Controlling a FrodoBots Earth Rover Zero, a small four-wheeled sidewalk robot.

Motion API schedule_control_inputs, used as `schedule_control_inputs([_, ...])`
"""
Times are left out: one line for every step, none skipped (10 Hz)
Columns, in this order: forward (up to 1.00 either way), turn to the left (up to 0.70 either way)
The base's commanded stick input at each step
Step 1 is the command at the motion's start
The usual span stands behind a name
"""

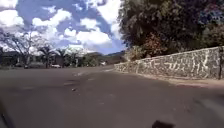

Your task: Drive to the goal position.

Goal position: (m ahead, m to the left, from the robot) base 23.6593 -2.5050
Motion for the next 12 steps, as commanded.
schedule_control_inputs([0.50, 0.00])
schedule_control_inputs([0.50, 0.00])
schedule_control_inputs([0.50, 0.00])
schedule_control_inputs([0.50, 0.00])
schedule_control_inputs([0.50, 0.00])
schedule_control_inputs([0.50, 0.00])
schedule_control_inputs([0.50, 0.00])
schedule_control_inputs([0.50, 0.00])
schedule_control_inputs([0.50, 0.00])
schedule_control_inputs([0.50, 0.00])
schedule_control_inputs([0.50, 0.00])
schedule_control_inputs([0.50, 0.00])
